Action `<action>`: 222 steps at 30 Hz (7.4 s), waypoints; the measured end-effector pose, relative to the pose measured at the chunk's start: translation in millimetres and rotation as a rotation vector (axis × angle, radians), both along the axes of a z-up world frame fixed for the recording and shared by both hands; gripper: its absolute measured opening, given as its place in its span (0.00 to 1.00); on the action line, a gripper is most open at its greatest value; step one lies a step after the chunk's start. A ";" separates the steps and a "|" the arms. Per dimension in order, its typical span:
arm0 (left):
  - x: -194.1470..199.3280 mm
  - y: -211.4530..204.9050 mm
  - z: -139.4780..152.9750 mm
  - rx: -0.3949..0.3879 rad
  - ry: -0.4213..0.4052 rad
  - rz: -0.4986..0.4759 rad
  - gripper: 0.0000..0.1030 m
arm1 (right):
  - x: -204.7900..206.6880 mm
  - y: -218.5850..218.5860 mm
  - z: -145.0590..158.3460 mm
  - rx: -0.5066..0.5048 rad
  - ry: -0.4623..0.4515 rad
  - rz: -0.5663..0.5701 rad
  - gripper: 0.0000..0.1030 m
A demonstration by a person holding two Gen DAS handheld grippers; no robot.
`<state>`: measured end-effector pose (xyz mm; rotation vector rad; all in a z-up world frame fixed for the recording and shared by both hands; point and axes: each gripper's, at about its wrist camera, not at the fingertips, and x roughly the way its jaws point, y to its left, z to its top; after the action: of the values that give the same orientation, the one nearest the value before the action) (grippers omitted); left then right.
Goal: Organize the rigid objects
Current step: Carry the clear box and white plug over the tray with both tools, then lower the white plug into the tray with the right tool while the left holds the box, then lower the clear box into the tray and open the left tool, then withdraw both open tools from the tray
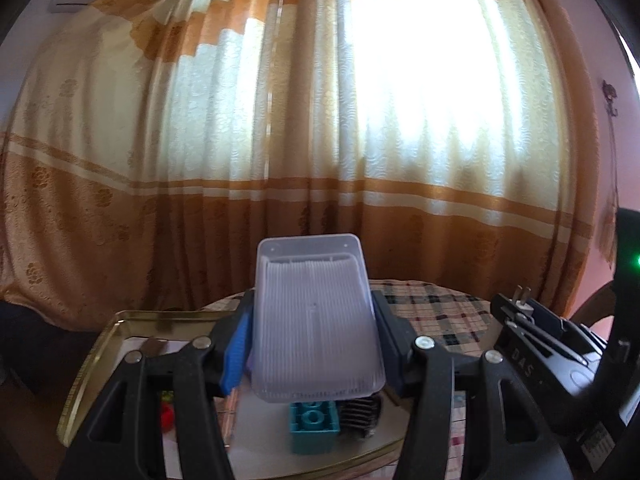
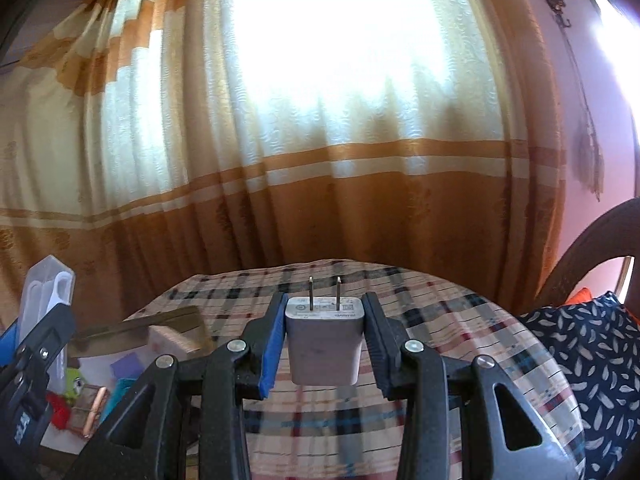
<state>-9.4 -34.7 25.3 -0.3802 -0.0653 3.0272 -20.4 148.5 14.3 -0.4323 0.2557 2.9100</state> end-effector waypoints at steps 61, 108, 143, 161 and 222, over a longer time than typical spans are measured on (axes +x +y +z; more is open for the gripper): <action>-22.1 -101.7 -31.1 -0.006 -0.248 0.230 0.53 | -63.7 -150.2 -8.0 0.042 -0.220 0.339 0.39; -43.3 -101.8 -43.4 -0.025 -0.385 0.232 0.53 | -88.0 -159.5 -24.6 -0.021 -0.354 0.425 0.75; -74.9 -68.3 -55.7 -0.059 -0.494 0.173 0.60 | -50.4 -112.2 -12.8 -0.064 -0.144 0.217 0.75; -77.3 -67.5 -60.6 -0.064 -0.526 0.182 1.00 | -53.1 -114.7 -22.1 -0.025 -0.173 0.231 0.80; 1.9 -59.4 -24.5 -0.086 -0.071 0.379 1.00 | 42.3 -75.8 8.8 0.076 0.242 0.110 0.96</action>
<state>-7.5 -94.1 0.8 -0.5391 -0.0132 3.3977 21.9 72.7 23.1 -0.0843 0.1587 3.0673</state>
